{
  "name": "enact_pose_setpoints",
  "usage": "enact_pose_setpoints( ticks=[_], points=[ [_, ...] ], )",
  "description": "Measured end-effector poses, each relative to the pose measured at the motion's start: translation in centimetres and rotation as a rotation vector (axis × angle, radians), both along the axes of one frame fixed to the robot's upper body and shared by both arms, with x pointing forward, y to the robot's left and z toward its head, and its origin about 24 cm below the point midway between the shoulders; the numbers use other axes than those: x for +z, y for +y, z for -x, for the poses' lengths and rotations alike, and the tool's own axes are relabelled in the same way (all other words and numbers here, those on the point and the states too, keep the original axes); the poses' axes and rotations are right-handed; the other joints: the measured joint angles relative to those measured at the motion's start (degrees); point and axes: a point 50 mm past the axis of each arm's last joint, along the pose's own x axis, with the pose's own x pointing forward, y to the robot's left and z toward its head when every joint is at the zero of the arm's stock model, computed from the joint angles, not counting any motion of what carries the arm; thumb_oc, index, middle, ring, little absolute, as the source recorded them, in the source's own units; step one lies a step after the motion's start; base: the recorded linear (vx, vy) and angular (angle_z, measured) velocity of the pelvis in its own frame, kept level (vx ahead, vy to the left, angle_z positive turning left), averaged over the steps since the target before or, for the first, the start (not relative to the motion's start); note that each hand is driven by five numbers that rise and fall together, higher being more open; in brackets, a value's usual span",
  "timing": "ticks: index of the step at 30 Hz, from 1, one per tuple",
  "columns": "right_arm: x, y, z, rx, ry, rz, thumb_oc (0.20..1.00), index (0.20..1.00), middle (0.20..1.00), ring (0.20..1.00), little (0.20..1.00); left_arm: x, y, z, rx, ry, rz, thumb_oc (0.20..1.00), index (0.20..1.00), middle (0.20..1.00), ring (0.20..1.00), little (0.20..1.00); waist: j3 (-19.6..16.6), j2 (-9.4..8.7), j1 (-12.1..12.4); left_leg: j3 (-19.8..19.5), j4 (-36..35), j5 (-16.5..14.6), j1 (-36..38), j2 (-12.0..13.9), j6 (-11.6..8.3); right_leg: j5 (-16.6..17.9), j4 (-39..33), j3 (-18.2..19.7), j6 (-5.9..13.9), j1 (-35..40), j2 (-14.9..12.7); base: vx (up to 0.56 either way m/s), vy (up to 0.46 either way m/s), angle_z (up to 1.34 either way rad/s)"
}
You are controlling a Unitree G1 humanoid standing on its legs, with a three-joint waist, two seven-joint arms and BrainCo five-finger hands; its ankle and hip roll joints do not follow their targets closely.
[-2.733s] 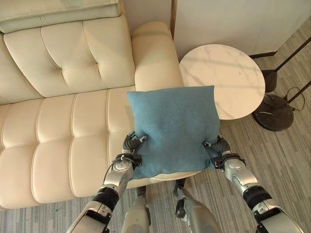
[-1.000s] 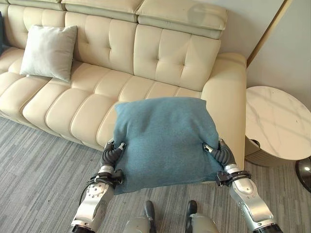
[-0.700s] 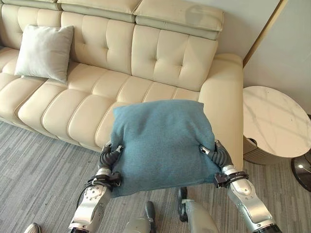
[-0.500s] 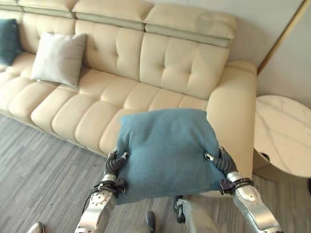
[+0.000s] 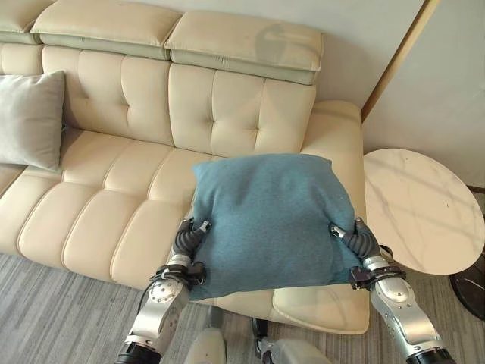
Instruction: Pick up all the scattered cushions and arrange them neatly on the sofa.
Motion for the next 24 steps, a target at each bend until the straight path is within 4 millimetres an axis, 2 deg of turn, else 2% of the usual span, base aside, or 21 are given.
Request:
enact_pose_setpoints(
  ticks=[2,3,4,5,6,7,9,11,13,14,17,19,20,22,24],
  points=[
    [0.0,0.4,-0.2,0.005,-0.004,0.0,0.2,0.2,0.2,0.2,0.2,-0.1,0.4,0.2,0.005,0.007,-0.015,0.2,0.2,0.2,0.2,0.2,-0.13,1.29,0.87,0.24,-2.81,2.73,3.44,-0.05,2.81,-0.2,0.53,3.09,0.29,0.44,1.12,0.11,0.29,-0.69],
    [0.0,0.7,-0.3,0.011,-0.008,-0.005,0.2,0.2,0.2,0.2,0.2,-0.2,0.7,0.2,0.007,0.011,-0.024,0.2,0.2,0.2,0.2,0.2,-0.05,1.45,1.14,0.7,-3.58,4.72,4.21,-0.17,3.14,-0.7,1.05,3.88,0.94,0.33,0.94,0.05,0.239,-0.84],
    [0.0,1.0,-0.3,0.018,-0.01,-0.009,0.2,0.2,0.2,0.2,0.2,-0.2,1.0,0.2,0.014,0.015,-0.032,0.2,0.2,0.2,0.2,0.2,-0.02,1.57,1.24,3.25,-4.33,5.42,4.99,-0.36,3.79,-1.46,2.24,4.96,2.53,-0.27,0.22,0.01,0.188,-0.59],
    [0.0,1.1,-0.3,0.022,-0.011,-0.007,0.2,0.2,0.2,0.2,0.2,-0.2,1.2,0.2,0.017,0.015,-0.037,0.2,0.2,0.2,0.2,0.2,0.04,1.7,1.28,4.1,-4.64,5.78,5.38,-0.55,4.25,-2.28,3.13,5.42,3.51,-0.67,-0.18,0.0,0.201,-0.87],
    [0.0,1.6,-0.5,0.04,-0.01,-0.011,0.2,0.2,0.2,0.2,0.2,-0.1,1.5,0.2,0.026,0.015,-0.044,0.2,0.2,0.2,0.2,0.2,-0.05,1.91,2.03,8.24,-5.01,6.07,6.0,-0.92,5.33,-6.74,5.3,3.17,4.33,-3.01,-2.66,0.03,0.212,-1.56],
    [0.3,2.9,-0.9,0.084,-0.021,-0.023,0.2,0.2,0.2,0.2,0.2,0.0,2.6,0.2,0.07,0.011,-0.048,0.2,0.2,0.2,0.2,0.2,0.02,2.23,2.91,12.89,-4.4,5.15,5.72,-0.97,6.56,-7.95,9.33,-2.03,6.64,-5.24,-8.15,0.03,0.159,-1.61],
    [0.0,3.5,-0.7,0.1,-0.008,-0.032,0.2,0.2,0.2,0.2,0.2,0.1,3.1,0.3,0.088,0.007,-0.055,0.2,0.2,0.2,0.2,0.2,-0.12,2.11,3.29,13.01,-4.97,4.66,5.9,-1.52,5.58,-8.38,9.79,-4.85,7.98,-5.14,-11.97,0.04,0.098,-0.77],
    [-0.2,3.5,-0.5,0.099,0.0,-0.035,0.2,0.2,0.2,0.2,0.2,0.2,3.3,0.2,0.092,0.003,-0.063,0.2,0.2,0.2,0.2,0.2,-0.19,1.83,3.1,12.47,-5.27,4.95,5.16,-2.05,5.33,-8.49,9.85,-4.7,10.11,-4.38,-13.61,0.0,0.102,-0.13],
    [0.0,4.0,-0.7,0.106,-0.011,-0.05,0.2,0.2,0.2,0.2,0.2,0.1,3.8,0.4,0.113,0.011,-0.089,0.2,0.2,0.2,0.2,0.2,-0.12,1.07,3.73,12.53,-6.58,6.31,4.4,-2.77,5.08,-9.45,9.25,-6.2,11.54,-5.11,-12.44,-0.03,0.058,-0.09],
    [0.1,4.0,-0.8,0.104,-0.015,-0.05,0.2,0.2,0.2,0.2,0.2,0.2,3.7,0.3,0.115,0.009,-0.107,0.2,0.2,0.2,0.2,0.2,-0.1,1.09,3.55,12.1,-6.61,6.63,3.66,-3.46,5.03,-8.07,8.19,-6.07,9.86,-5.07,-12.15,-0.05,0.036,0.24],
    [0.3,4.1,-1.5,0.087,-0.023,-0.04,0.2,0.2,0.2,0.2,0.2,0.5,3.4,0.0,0.133,-0.01,-0.115,0.2,0.2,0.2,0.2,0.2,0.12,2.31,3.4,10.86,-6.37,7.61,0.74,-3.44,3.8,-4.83,6.77,-4.73,9.23,-6.47,-11.34,-0.08,0.007,0.31],
    [1.8,5.4,-3.2,0.122,-0.08,-0.029,0.2,0.2,0.2,0.2,0.2,0.9,4.0,-0.2,0.166,-0.025,-0.153,0.2,0.2,0.2,0.2,0.2,0.33,2.7,3.98,11.32,-6.08,8.14,-2.35,-2.69,3.02,-3.71,6.48,-5.43,8.47,-9.36,-10.93,-0.06,-0.014,-0.05],
    [2.9,6.1,-4.3,0.128,-0.121,-0.02,0.2,0.2,0.2,0.2,0.2,1.2,4.0,-0.9,0.19,-0.038,-0.163,0.2,0.2,0.2,0.2,0.2,0.78,3.54,4.21,10.82,-5.99,8.69,-4.49,-2.25,2.26,-2.2,5.29,-5.75,8.36,-10.44,-10.33,-0.05,-0.011,0.04],
    [4.6,6.5,-5.9,0.122,-0.178,-0.007,0.2,0.2,0.2,0.2,0.2,2.3,4.0,-2.0,0.221,-0.082,-0.166,0.2,0.2,0.2,0.2,0.2,1.31,4.35,5.16,10.7,-6.0,9.24,-6.71,-1.61,1.63,-1.26,4.44,-6.35,7.81,-12.15,-9.6,-0.05,-0.006,0.1],
    [5.7,7.1,-6.6,0.122,-0.214,-0.008,0.2,0.2,0.2,0.2,0.2,3.1,3.9,-2.7,0.239,-0.116,-0.165,0.2,0.2,0.2,0.2,0.2,1.55,4.78,5.71,10.41,-5.96,9.46,-7.56,-1.4,1.62,-1.12,3.76,-6.57,7.62,-12.56,-9.38,-0.04,-0.001,0.03]
  ],
)
